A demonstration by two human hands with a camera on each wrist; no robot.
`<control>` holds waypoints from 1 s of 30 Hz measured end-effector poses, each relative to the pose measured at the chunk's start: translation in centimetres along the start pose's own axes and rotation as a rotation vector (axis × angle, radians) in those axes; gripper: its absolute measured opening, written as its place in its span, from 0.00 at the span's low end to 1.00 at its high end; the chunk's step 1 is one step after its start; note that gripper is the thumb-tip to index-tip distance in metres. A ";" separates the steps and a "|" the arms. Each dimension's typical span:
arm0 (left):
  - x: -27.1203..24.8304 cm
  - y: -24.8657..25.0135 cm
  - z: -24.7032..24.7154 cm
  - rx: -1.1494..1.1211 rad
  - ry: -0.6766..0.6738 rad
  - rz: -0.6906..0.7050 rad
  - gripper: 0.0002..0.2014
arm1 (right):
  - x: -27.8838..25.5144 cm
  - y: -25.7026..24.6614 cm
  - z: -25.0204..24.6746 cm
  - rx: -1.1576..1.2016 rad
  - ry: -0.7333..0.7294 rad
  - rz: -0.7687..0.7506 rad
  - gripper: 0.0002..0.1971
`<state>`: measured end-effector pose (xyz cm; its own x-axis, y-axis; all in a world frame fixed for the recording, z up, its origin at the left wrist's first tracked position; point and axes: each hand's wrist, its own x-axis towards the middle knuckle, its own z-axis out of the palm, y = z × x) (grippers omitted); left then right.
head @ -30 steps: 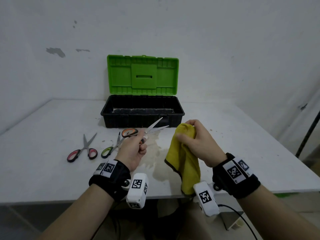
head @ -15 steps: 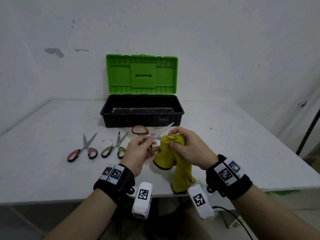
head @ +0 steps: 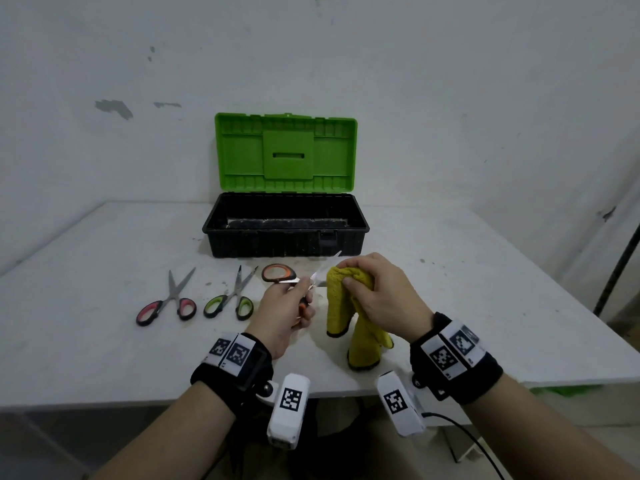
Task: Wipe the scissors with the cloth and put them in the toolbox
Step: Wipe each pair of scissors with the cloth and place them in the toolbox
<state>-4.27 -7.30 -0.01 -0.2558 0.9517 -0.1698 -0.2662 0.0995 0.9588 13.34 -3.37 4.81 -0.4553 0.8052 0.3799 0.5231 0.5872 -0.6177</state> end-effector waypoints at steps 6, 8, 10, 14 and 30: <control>-0.8 -0.3 1.2 0.072 -0.007 0.064 0.16 | 0.8 0.1 1.3 -0.169 0.087 -0.092 0.08; -1.0 -0.4 1.5 0.063 0.005 0.067 0.16 | 0.8 0.5 1.6 -0.285 0.122 -0.090 0.06; -0.9 -0.5 1.7 0.052 0.021 0.068 0.17 | 0.5 0.4 1.9 -0.370 0.096 -0.074 0.11; -1.0 -0.6 2.2 -0.020 0.007 0.078 0.17 | 0.0 -0.2 1.8 -0.248 0.019 -0.013 0.18; -1.1 -1.1 2.4 -0.024 0.052 0.186 0.12 | -0.4 0.0 2.6 -0.279 0.152 -0.265 0.12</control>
<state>-1.47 -7.77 -0.34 -0.3498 0.9368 -0.0025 -0.2317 -0.0839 0.9692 11.69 -3.94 2.88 -0.5000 0.6136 0.6112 0.5868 0.7590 -0.2820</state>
